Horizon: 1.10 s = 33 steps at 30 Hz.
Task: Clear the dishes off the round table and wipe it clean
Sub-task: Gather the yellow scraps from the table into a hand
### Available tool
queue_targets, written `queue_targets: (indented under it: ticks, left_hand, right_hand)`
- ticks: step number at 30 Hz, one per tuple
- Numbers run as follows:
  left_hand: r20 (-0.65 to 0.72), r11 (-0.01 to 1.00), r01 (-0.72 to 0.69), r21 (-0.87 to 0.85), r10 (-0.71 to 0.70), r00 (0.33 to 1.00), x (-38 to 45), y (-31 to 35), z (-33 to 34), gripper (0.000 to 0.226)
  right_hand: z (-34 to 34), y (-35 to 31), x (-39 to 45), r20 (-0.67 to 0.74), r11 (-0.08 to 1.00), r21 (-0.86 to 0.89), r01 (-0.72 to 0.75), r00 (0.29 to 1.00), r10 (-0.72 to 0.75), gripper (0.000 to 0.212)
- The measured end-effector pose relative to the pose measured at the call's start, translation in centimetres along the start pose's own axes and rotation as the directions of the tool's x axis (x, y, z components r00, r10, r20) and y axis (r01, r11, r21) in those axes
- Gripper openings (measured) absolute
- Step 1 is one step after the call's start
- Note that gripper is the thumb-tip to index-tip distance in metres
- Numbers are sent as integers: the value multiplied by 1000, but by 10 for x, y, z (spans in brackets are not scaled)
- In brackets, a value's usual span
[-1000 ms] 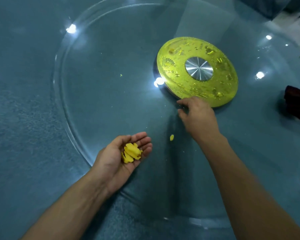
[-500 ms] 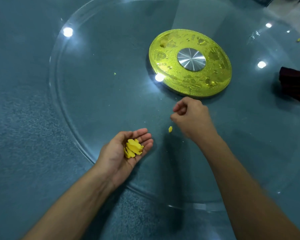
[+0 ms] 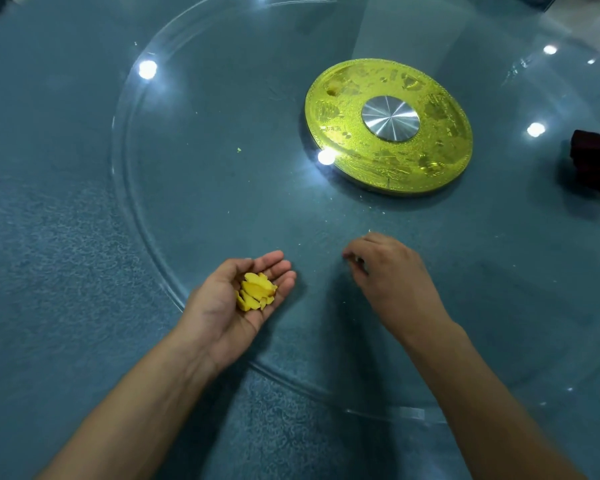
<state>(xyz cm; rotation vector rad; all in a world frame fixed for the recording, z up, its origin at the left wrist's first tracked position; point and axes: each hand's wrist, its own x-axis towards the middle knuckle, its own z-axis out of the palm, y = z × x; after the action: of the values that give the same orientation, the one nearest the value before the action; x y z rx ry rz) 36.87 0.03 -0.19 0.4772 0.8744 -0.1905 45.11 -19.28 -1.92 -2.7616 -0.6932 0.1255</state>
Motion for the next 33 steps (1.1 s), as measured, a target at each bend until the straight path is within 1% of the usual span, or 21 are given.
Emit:
queue_targets:
  ticks: [2,4,5,6,7,8,9,10,11,12,13,14,16,17,18,20,23,26,30,32,33]
  left_hand:
    - [1,1000,-13,4,13,1000,0,3,1,39]
    - [-6,1000,-22,5,22,1000,-1,5,1,37]
    - [-10,1000,-27,3,27,1000,-1,6,0,36]
    - [-16,999,-33,-2,33,999,0,7,-1,37]
    - [-20,999,-39,-6,39,999,0,8,-2,36]
    - [-24,999,-43,-14,43,999,1,9,-3,36]
    - [-27,999,-42,-30,41,999,2,11,-5,35]
    - [-27,998,-40,-47,39,999,3,13,-6,34]
    - [-21,997,-35,-62,34,999,4,16,-7,33]
    - [-14,997,-30,-70,29,999,4,18,-8,33]
    - [-15,997,-24,-72,23,1000,3,21,-9,33]
    - [-22,997,-16,-72,15,1000,2,22,-11,34]
    - [-43,997,-11,-72,8,999,-3,23,-16,38]
    - [-55,997,-18,-70,14,998,-6,23,-19,39]
    - [-66,997,-31,-67,27,997,-6,24,-24,39]
    - [-75,996,-57,-61,53,996,-8,24,-31,38]
    - [-67,996,-75,-39,72,995,-8,23,-35,37]
    - [-52,997,-79,-25,78,996,-6,23,-34,37]
    - [-39,998,-68,-5,68,997,-4,24,-35,40]
    - [-33,998,-69,7,69,997,-4,23,-36,48]
    - [-32,997,-70,13,70,997,-4,22,-37,52]
  right_hand:
    - [0,0,2,-20,1000,-18,-17,1000,16,5]
    - [2,-2,7,-33,999,-28,-46,998,45,6]
    - [2,-6,9,-51,998,9,-54,997,55,9]
    - [0,-15,11,-72,993,101,-53,996,61,13]
    - [-4,-27,13,-74,969,240,-48,995,68,16]
    - [-8,-42,16,-49,918,394,-36,997,60,18]
    - [-13,-58,19,5,848,529,-27,1000,28,18]
    - [-16,-73,24,88,786,618,-29,996,-33,17]
    - [-19,-86,30,161,762,647,-22,981,-109,14]
    - [-17,-94,38,181,778,628,14,970,-164,11]
    - [-15,-99,48,141,798,600,62,973,-181,9]
    - [-12,-102,62,59,823,558,103,985,-164,11]
    - [-5,-105,97,-83,875,459,156,988,-133,25]
    - [-1,-106,116,-102,905,386,181,983,-153,32]
    - [4,-107,136,-81,932,293,212,977,-196,38]
    - [20,-105,170,16,954,135,267,962,-271,49]
    - [47,-95,195,159,950,-17,313,938,-307,54]
    - [57,-79,169,155,912,8,410,901,-406,53]
    - [46,-48,63,166,865,70,497,849,-501,53]
    - [37,-35,18,139,864,103,493,853,-503,50]
    - [31,-27,8,96,873,145,466,872,-481,49]
